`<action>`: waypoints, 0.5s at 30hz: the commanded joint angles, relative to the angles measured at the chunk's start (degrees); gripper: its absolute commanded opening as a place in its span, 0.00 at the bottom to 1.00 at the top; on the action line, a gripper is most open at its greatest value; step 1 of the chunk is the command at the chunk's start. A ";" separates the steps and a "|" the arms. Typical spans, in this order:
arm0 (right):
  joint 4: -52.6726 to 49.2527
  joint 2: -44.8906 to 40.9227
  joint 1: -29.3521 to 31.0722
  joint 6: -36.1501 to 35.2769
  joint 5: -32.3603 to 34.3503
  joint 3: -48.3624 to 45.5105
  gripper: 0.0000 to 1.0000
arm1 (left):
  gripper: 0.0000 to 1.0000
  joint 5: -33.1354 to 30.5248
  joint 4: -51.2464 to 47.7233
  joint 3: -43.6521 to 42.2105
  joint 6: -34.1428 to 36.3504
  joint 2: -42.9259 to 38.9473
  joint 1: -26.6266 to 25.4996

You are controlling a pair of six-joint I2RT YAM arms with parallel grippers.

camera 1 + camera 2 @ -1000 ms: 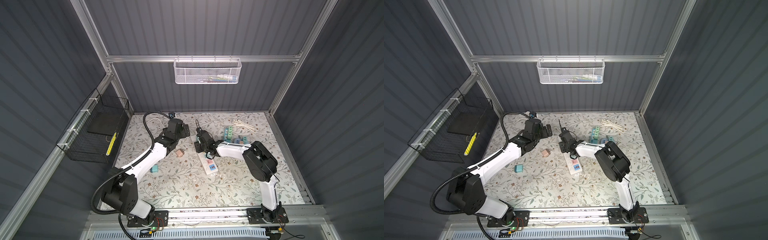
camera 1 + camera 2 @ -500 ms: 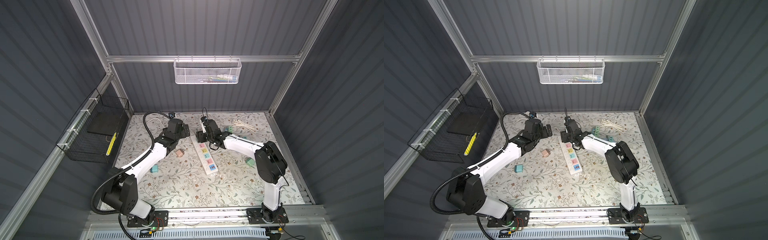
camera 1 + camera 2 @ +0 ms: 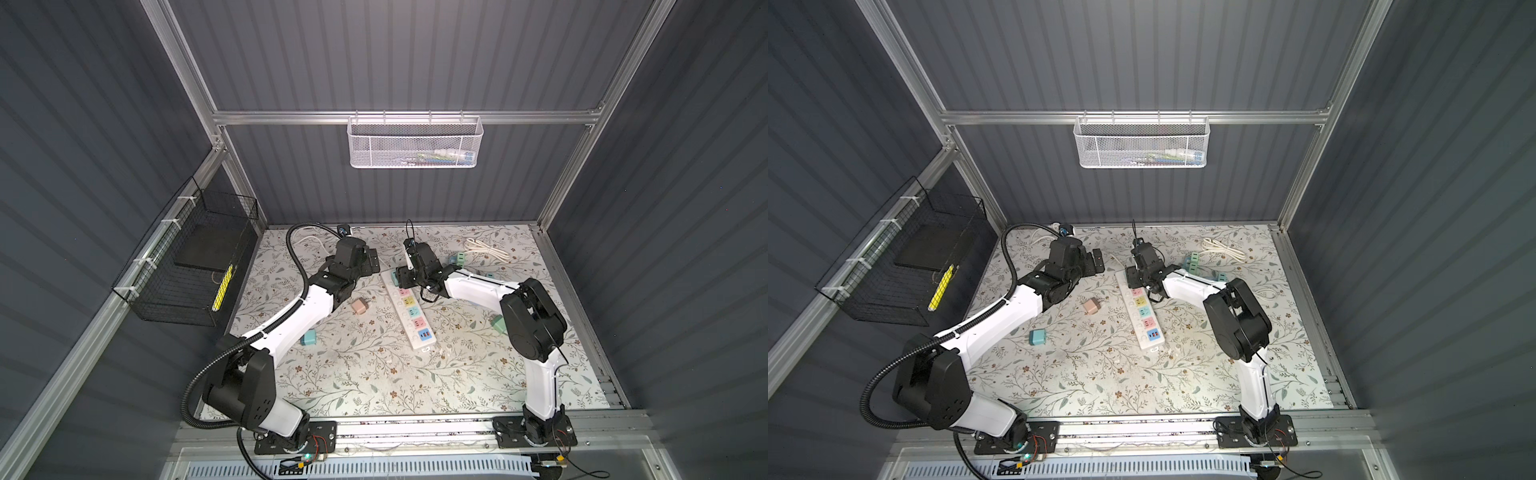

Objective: Insert the plug

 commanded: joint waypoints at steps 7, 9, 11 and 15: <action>0.84 1.20 -1.16 2.88 1.39 -8.01 0.63 | 1.00 0.03 0.35 -0.80 0.35 0.54 0.43; 0.01 1.65 -1.47 2.99 1.08 -7.58 0.63 | 1.00 0.09 0.25 -0.85 0.32 0.63 0.43; -0.23 1.67 -1.52 2.72 1.08 -7.58 0.62 | 1.00 0.08 0.25 -0.84 0.32 0.69 0.43; 0.04 1.33 -1.49 2.70 1.03 -8.40 0.62 | 1.00 0.01 0.25 -0.90 0.35 0.77 0.43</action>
